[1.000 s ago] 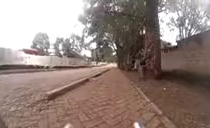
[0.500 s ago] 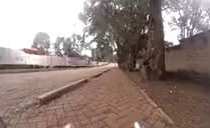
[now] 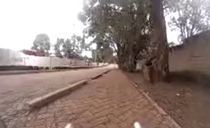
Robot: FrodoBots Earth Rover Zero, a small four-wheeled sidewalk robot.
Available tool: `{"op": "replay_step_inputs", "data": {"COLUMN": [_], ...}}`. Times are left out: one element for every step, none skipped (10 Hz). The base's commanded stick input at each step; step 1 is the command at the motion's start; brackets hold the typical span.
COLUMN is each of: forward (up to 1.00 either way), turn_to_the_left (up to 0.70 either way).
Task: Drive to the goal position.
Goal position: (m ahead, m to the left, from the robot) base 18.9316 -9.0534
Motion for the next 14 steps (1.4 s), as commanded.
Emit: {"op": "replay_step_inputs", "data": {"forward": [0.5,0.5,0.5,0.5,0.5,0.5,0.5,0.5,0.5,0.5,0.5,0.5,0.5,0.5], "turn_to_the_left": [0.0,0.0,0.0,0.0,0.0,0.0,0.0,0.0,0.0,0.0,0.0,0.05,0.19,0.06]}}
